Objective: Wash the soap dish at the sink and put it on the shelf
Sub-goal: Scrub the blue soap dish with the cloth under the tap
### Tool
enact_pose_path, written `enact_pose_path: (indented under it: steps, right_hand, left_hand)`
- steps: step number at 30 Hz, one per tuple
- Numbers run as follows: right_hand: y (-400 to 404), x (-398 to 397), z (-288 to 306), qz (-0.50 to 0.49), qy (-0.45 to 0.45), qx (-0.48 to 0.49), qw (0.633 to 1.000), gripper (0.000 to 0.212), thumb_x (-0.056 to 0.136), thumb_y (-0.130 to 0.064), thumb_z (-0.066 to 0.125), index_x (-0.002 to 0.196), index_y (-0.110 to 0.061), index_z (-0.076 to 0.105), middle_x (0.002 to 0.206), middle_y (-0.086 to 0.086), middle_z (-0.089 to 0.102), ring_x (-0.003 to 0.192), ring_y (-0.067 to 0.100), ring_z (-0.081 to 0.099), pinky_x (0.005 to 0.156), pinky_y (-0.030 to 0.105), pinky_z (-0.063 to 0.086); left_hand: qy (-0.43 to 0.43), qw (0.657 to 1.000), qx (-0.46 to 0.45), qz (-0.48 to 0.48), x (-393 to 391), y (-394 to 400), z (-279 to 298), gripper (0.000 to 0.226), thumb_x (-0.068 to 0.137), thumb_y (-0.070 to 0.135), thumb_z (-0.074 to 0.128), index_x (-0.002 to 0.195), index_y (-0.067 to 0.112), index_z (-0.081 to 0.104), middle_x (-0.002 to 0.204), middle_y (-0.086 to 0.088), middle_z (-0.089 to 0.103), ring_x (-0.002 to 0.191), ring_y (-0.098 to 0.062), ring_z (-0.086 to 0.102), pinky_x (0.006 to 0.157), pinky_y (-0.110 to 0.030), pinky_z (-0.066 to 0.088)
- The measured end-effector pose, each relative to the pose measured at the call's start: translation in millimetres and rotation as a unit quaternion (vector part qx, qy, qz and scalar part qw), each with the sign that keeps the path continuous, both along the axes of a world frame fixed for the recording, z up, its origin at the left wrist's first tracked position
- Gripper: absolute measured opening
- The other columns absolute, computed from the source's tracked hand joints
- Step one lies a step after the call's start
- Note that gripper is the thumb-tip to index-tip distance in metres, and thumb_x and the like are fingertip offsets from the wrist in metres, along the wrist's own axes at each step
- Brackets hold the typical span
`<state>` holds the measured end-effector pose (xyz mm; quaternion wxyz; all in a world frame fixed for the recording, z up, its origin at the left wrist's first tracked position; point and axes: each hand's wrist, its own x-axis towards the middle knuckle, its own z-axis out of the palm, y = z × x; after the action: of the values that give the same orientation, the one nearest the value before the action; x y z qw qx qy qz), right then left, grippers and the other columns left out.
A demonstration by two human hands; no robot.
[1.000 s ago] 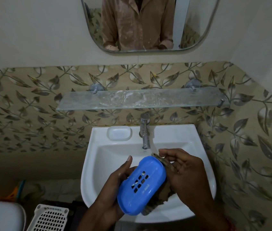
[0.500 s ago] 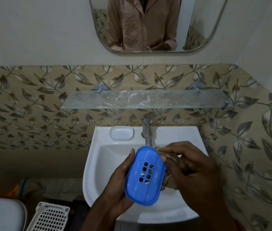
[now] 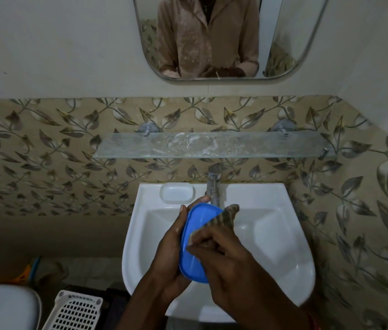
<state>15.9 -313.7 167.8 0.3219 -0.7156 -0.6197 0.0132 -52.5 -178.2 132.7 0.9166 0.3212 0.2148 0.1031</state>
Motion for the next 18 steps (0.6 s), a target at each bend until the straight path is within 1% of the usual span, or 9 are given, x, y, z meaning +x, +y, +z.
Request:
enact_pose_path:
  steps: [2, 3, 5, 7, 8, 13, 15, 17, 18]
  right_hand:
    - [-3, -1, 2, 0.027, 0.001, -0.001, 1.000, 0.031, 0.083, 0.002, 0.069, 0.111, -0.011, 0.074, 0.114, 0.003, 0.063, 0.106, 0.014, 0.064, 0.098, 0.027, 0.053]
    - [-2, 5, 5, 0.017, -0.001, 0.005, 1.000, 0.030, 0.083, 0.003, 0.071, 0.110, -0.009, 0.074, 0.112, 0.005, 0.064, 0.104, 0.015, 0.066, 0.097, 0.027, 0.054]
    - [6, 22, 10, -0.037, -0.002, 0.026, 0.999, 0.030, 0.081, 0.008, 0.073, 0.107, -0.005, 0.074, 0.108, 0.011, 0.066, 0.097, 0.017, 0.067, 0.091, 0.029, 0.058]
    - [15, 32, 16, -0.089, 0.016, 0.039, 0.995, 0.028, 0.081, 0.013, 0.070, 0.104, -0.002, 0.075, 0.105, 0.013, 0.066, 0.094, 0.017, 0.068, 0.086, 0.030, 0.059]
    - [17, 30, 16, -0.092, 0.024, 0.038, 0.995, 0.027, 0.082, 0.013, 0.069, 0.104, -0.003, 0.075, 0.105, 0.012, 0.066, 0.094, 0.018, 0.068, 0.086, 0.030, 0.059]
    - [-6, -7, 2, 0.030, 0.023, -0.005, 0.999, 0.024, 0.089, -0.007, 0.067, 0.109, -0.019, 0.072, 0.110, -0.006, 0.061, 0.101, 0.007, 0.061, 0.101, 0.020, 0.047]
    - [-7, -6, 1, 0.046, 0.032, -0.007, 0.998, 0.024, 0.090, -0.003, 0.066, 0.110, -0.015, 0.072, 0.110, -0.002, 0.062, 0.101, 0.009, 0.063, 0.099, 0.024, 0.050]
    - [4, 6, 5, -0.005, 0.010, 0.014, 1.000, 0.024, 0.085, 0.003, 0.070, 0.107, -0.006, 0.073, 0.107, 0.007, 0.067, 0.097, 0.017, 0.067, 0.089, 0.032, 0.059]
    - [11, 14, 8, -0.041, 0.008, 0.031, 0.999, 0.023, 0.083, 0.005, 0.072, 0.105, -0.002, 0.073, 0.105, 0.011, 0.068, 0.095, 0.019, 0.069, 0.086, 0.032, 0.060]
  left_hand:
    - [0.016, 1.000, -0.011, -0.012, -2, -1, -1, 0.051, 0.099, 0.052, 0.044, 0.133, 0.022, 0.067, 0.119, -0.020, 0.073, 0.098, -0.030, 0.074, 0.080, -0.038, 0.063]
    - [0.020, 1.000, -0.011, -0.019, -2, -3, -3, 0.051, 0.097, 0.052, 0.046, 0.128, 0.020, 0.070, 0.116, -0.020, 0.074, 0.096, -0.030, 0.075, 0.077, -0.038, 0.063]
    - [0.031, 0.999, 0.005, -0.024, -1, -8, -6, 0.051, 0.095, 0.051, 0.049, 0.123, 0.015, 0.074, 0.111, -0.019, 0.076, 0.092, -0.030, 0.076, 0.073, -0.039, 0.063]
    - [0.039, 0.999, 0.022, -0.010, 0, -11, -7, 0.052, 0.093, 0.050, 0.053, 0.126, 0.014, 0.071, 0.109, -0.020, 0.076, 0.088, -0.031, 0.076, 0.069, -0.039, 0.063]
    - [0.039, 0.999, 0.025, -0.001, 0, -11, -5, 0.052, 0.094, 0.050, 0.053, 0.127, 0.015, 0.070, 0.110, -0.020, 0.076, 0.089, -0.031, 0.076, 0.070, -0.040, 0.063]
    - [0.034, 0.999, 0.027, 0.016, 3, -3, 6, 0.047, 0.100, 0.052, 0.046, 0.129, 0.025, 0.069, 0.126, -0.019, 0.069, 0.101, -0.032, 0.070, 0.086, -0.041, 0.059]
    - [0.029, 0.999, 0.029, 0.009, 3, -1, 6, 0.046, 0.099, 0.052, 0.046, 0.127, 0.025, 0.071, 0.126, -0.020, 0.070, 0.101, -0.031, 0.072, 0.085, -0.041, 0.060]
    - [0.032, 0.998, 0.048, -0.001, 2, -3, 5, 0.047, 0.096, 0.053, 0.049, 0.124, 0.024, 0.073, 0.121, -0.020, 0.073, 0.099, -0.030, 0.074, 0.079, -0.040, 0.063]
    - [0.038, 0.998, 0.054, -0.002, 1, -5, 4, 0.048, 0.095, 0.053, 0.051, 0.122, 0.021, 0.074, 0.117, -0.019, 0.075, 0.096, -0.030, 0.075, 0.074, -0.039, 0.063]
